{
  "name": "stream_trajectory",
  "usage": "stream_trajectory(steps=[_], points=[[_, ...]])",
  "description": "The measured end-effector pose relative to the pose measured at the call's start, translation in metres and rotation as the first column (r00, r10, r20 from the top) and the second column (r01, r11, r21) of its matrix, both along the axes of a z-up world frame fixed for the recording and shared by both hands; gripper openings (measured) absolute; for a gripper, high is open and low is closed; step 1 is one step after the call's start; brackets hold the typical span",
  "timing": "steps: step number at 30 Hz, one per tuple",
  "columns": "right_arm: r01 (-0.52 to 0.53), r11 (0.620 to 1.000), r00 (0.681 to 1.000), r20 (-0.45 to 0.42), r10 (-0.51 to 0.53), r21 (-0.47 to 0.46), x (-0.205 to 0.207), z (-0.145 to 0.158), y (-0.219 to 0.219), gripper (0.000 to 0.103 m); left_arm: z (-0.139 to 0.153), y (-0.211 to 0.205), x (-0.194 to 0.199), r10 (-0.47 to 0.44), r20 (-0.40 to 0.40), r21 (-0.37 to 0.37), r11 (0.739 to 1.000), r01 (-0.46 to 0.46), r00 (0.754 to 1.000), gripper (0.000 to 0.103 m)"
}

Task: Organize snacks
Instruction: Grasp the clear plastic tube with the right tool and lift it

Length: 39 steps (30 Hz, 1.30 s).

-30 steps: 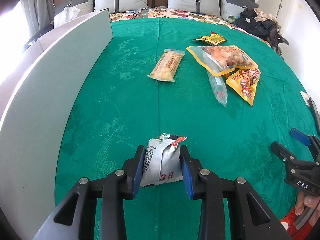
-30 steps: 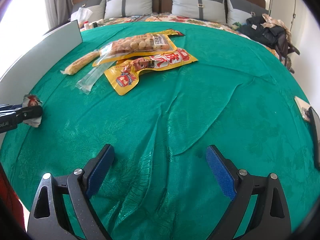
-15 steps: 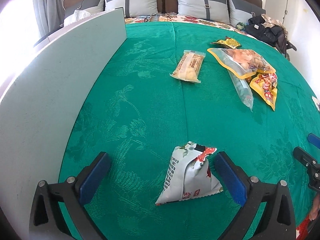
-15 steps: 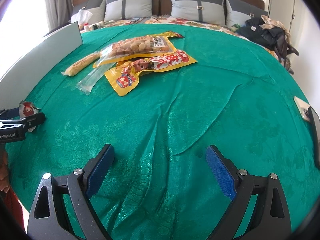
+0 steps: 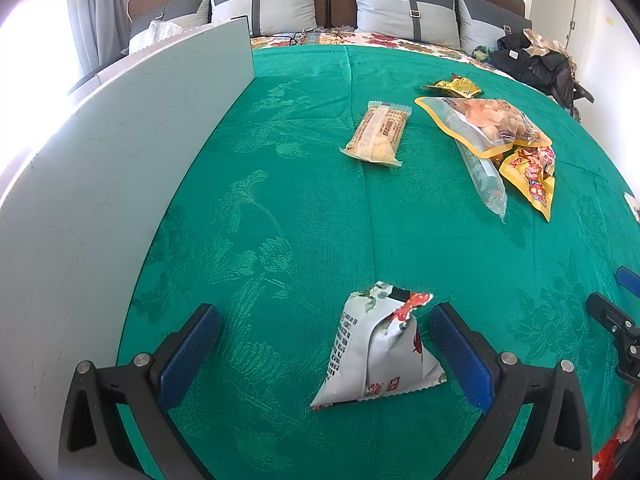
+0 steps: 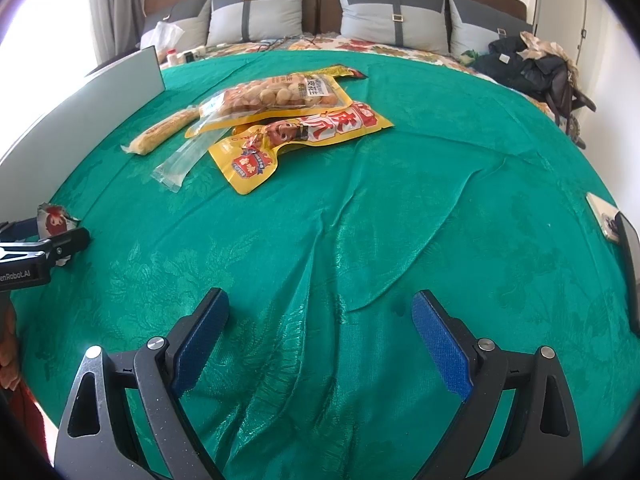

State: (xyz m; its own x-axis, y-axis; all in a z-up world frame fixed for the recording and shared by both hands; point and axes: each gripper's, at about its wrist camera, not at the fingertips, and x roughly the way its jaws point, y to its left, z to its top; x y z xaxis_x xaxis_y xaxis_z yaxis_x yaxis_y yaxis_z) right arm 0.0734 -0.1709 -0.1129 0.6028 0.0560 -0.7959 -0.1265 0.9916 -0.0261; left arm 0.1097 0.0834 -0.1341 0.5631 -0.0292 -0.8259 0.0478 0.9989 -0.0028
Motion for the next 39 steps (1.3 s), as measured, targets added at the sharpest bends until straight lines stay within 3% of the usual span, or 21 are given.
stream_trajectory(steps=[15, 19, 22, 26, 28, 34, 36, 37, 38, 39], points=[[-0.001, 1.000, 1.000, -0.001, 0.001, -0.001, 0.000, -0.001, 0.000, 0.095, 0.000, 0.001, 0.003, -0.031, 0.006, -0.003, 1.000, 0.031, 0.999, 0.103], [0.012, 1.000, 0.999, -0.036, -0.011, 0.012, 0.003, 0.003, -0.001, 0.095, 0.000, 0.001, 0.003, -0.031, 0.005, -0.003, 1.000, 0.031, 1.000, 0.103], [0.022, 0.982, 0.999, -0.031, -0.016, 0.190, 0.002, 0.014, -0.006, 0.094, 0.000, 0.001, 0.003, -0.031, 0.005, -0.003, 1.000, 0.031, 1.000, 0.103], [0.013, 0.895, 1.000, -0.031, 0.001, 0.445, 0.013, 0.038, -0.002, 0.093, 0.000, 0.001, 0.003, -0.029, 0.006, -0.003, 1.000, 0.029, 1.000, 0.103], [-0.026, 0.872, 0.997, -0.054, 0.060, 0.488, 0.029, 0.045, 0.014, 0.093, 0.001, 0.001, 0.003, -0.029, 0.007, -0.003, 1.000, 0.029, 1.000, 0.103], [-0.110, 0.922, 0.978, -0.126, 0.168, 0.372, 0.090, 0.036, 0.083, 0.091, 0.001, 0.001, 0.003, -0.029, 0.007, -0.003, 1.000, 0.029, 1.000, 0.103], [-0.114, 0.947, 0.966, -0.187, 0.176, 0.302, 0.108, 0.024, 0.102, 0.078, 0.000, 0.002, 0.003, -0.029, 0.008, -0.003, 1.000, 0.029, 1.000, 0.103], [-0.099, 0.966, 0.962, -0.226, 0.155, 0.239, 0.117, 0.017, 0.111, 0.061, 0.000, 0.002, 0.003, -0.029, 0.007, -0.003, 1.000, 0.029, 1.000, 0.103], [-0.084, 0.976, 0.955, -0.262, 0.136, 0.201, 0.124, 0.011, 0.117, 0.051, 0.000, 0.002, 0.003, -0.029, 0.007, -0.003, 1.000, 0.029, 1.000, 0.103], [-0.074, 0.981, 0.950, -0.287, 0.125, 0.182, 0.130, 0.005, 0.120, 0.051, 0.000, 0.002, 0.003, -0.028, 0.008, -0.004, 1.000, 0.029, 1.000, 0.103]])
